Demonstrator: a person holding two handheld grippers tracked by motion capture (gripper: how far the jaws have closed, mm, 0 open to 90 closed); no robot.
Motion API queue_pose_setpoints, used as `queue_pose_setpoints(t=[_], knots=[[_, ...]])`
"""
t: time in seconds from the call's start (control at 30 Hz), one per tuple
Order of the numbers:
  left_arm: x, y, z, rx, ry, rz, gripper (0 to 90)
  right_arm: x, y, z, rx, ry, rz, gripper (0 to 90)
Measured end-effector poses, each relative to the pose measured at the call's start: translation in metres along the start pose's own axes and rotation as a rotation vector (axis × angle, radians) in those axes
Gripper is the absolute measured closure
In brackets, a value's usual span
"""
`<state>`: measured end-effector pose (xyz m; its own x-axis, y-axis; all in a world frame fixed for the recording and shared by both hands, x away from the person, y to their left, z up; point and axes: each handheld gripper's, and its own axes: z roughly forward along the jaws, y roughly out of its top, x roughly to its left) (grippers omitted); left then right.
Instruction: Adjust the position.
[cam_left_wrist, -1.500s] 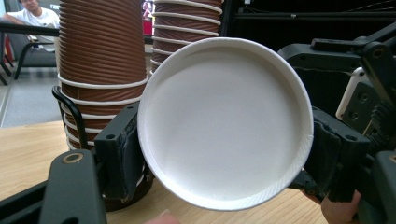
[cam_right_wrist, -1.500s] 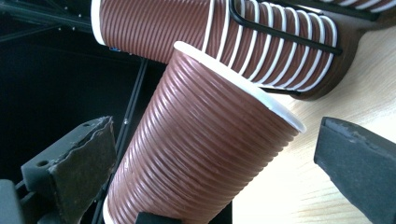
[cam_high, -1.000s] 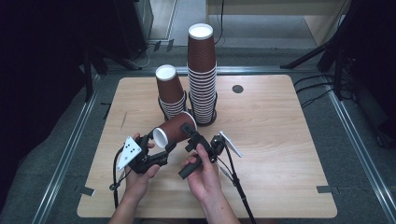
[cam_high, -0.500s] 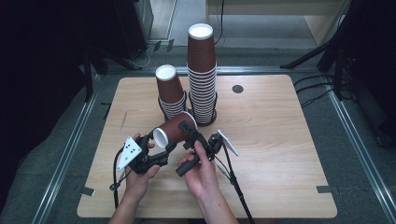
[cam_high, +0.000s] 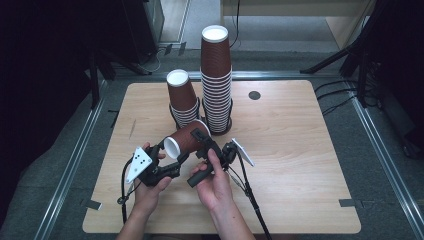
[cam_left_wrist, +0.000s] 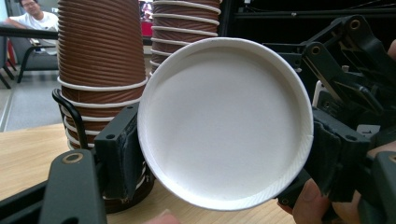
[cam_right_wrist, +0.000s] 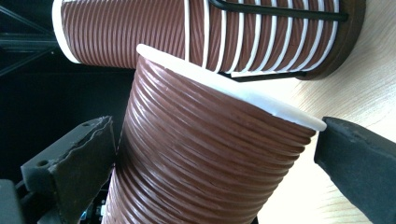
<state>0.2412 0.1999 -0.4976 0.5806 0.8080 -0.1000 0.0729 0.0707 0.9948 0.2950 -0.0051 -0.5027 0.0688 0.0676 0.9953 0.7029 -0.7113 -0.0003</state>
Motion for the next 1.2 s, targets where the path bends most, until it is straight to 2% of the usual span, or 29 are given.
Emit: queue_pose_setpoints(t=[0.3, 0.4, 0.53, 0.77, 0.9, 0.93, 1.2], knots=[[-0.002, -0.002, 0.001, 0.005, -0.004, 0.008, 23.2, -0.002, 0.002, 0.003, 0.003, -0.002, 0.049, 0.0], [-0.008, -0.003, 0.004, 0.014, -0.010, 0.040, 23.3, -0.001, 0.003, 0.004, 0.025, -0.005, 0.081, 0.0], [-0.013, -0.005, 0.006, 0.029, -0.023, 0.067, 23.3, -0.001, 0.002, 0.006, 0.011, -0.011, 0.086, 0.0], [-0.012, -0.006, 0.006, 0.032, -0.024, 0.061, 23.2, -0.003, 0.005, 0.007, 0.003, -0.012, 0.082, 0.6], [-0.007, -0.006, 0.003, 0.025, -0.028, 0.037, 23.1, -0.004, 0.007, 0.005, 0.006, -0.006, 0.086, 5.1], [-0.007, -0.006, 0.003, 0.026, -0.028, 0.042, 23.1, -0.004, 0.007, 0.005, 0.008, 0.000, 0.088, 5.7], [-0.006, -0.006, 0.004, 0.032, -0.034, 0.036, 22.3, -0.004, 0.006, 0.003, -0.008, 0.006, 0.066, 8.1]])
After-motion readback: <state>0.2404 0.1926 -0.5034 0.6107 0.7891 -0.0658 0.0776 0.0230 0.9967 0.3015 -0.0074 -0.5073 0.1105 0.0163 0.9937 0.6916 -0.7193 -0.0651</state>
